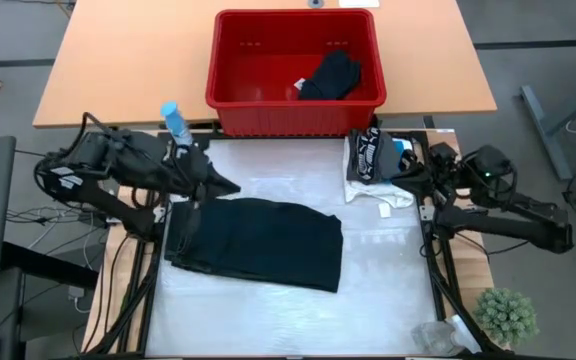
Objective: Fold laundry
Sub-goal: Fold the blue pants
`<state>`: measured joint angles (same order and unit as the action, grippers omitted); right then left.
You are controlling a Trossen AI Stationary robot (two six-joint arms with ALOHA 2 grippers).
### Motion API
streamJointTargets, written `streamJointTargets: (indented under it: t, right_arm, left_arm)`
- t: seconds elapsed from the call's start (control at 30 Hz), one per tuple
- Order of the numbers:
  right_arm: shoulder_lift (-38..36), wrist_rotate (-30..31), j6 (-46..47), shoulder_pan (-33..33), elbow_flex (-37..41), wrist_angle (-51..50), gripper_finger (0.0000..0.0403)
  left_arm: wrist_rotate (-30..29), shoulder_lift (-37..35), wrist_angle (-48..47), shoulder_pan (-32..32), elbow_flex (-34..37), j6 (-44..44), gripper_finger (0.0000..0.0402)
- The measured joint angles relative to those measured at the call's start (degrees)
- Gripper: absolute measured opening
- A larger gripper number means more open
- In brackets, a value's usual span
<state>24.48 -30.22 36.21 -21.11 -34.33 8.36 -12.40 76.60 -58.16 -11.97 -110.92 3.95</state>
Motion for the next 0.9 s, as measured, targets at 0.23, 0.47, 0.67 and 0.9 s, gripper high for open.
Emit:
streamJointTargets:
  t: [0.23, 0.47, 0.67, 0.9]
  right_arm:
    - [0.3, 6.4, -9.6, 6.2, 0.0, -2.4, 0.0077]
    - [1.1, 8.6, -15.1, 11.5, 0.0, -2.5, 0.0077]
    - [1.0, 8.8, -15.2, 14.5, -0.1, -4.0, 0.0077]
    - [1.5, 13.9, -15.6, 15.6, -0.1, -12.5, 0.0077]
  left_arm:
    - [-5.8, -9.8, 21.3, 0.0, 26.0, 10.4, 0.0000]
    - [-8.2, -18.1, 45.7, 0.0, 51.1, 20.9, 0.0000]
    - [-15.8, -17.9, 50.0, -0.1, 60.6, 27.5, 0.0000]
    - [-18.8, -13.4, 50.9, -1.4, 66.2, 33.8, 0.0000]
